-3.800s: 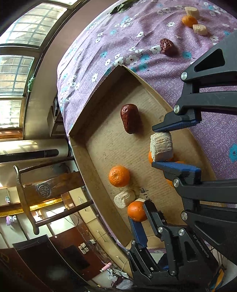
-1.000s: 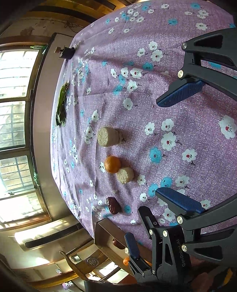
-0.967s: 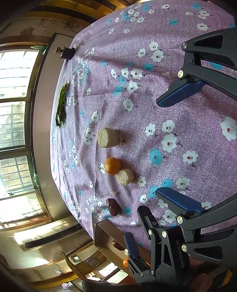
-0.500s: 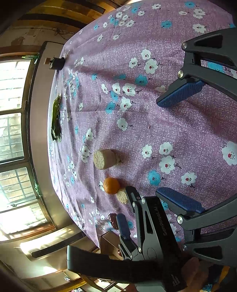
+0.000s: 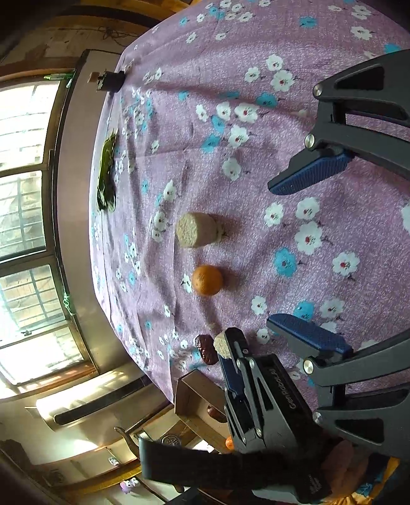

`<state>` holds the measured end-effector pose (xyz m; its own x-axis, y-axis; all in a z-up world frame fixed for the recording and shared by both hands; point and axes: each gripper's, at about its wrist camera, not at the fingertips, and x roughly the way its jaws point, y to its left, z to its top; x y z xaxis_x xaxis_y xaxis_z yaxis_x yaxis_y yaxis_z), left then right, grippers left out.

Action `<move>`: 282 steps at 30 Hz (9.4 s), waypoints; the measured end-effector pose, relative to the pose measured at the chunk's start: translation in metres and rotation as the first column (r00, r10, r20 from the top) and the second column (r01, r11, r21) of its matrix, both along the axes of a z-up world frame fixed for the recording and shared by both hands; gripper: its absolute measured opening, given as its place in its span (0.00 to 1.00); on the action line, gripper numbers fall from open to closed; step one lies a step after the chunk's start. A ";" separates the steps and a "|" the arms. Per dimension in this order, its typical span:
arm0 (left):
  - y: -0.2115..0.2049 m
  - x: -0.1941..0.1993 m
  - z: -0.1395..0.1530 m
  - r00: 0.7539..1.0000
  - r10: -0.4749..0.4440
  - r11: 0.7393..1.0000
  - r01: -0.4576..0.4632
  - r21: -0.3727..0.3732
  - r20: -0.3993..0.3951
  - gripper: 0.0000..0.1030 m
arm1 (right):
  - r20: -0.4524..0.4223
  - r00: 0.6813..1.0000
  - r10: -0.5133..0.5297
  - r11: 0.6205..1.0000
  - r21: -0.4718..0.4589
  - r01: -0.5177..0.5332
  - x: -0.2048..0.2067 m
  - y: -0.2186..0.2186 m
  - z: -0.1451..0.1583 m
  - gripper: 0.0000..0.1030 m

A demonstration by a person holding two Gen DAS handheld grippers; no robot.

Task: Organize fruits
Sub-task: 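Grasp a white cylinder with the left gripper while the right grasps a mandarin orange, then carry the white cylinder and the orange over the cardboard box with both grippers, then open the left gripper to drop the cylinder while the right releases the orange, then move both open grippers toward the last red date and white cylinder, then grasp the red date with the left gripper while the right grasps the white cylinder, then carry the red date and the white cylinder over the cardboard box with both grippers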

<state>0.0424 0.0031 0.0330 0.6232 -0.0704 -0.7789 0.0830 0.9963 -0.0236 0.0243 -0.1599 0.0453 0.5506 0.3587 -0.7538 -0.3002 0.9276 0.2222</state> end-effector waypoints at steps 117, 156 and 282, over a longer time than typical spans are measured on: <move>0.252 -0.153 0.014 0.930 0.362 0.932 -0.363 0.001 0.065 0.29 | -0.025 0.812 0.584 0.805 -0.112 -0.582 -0.093 0.313 -0.003 0.35; 0.175 -0.133 0.035 0.948 0.297 0.954 -0.301 0.016 0.112 0.83 | 0.023 0.927 0.373 0.928 -0.027 -0.373 -0.076 0.184 0.027 0.69; 0.213 -0.146 0.032 0.955 0.277 0.959 -0.282 0.034 0.109 0.24 | 0.038 0.933 0.357 0.934 -0.004 -0.357 -0.070 0.199 0.031 0.38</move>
<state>-0.1038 0.2166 0.0651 0.6888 0.1538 -0.7085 -0.1990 0.9798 0.0192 -0.0459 0.0394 0.0760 0.4133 0.5391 -0.7339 -0.6196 0.7570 0.2072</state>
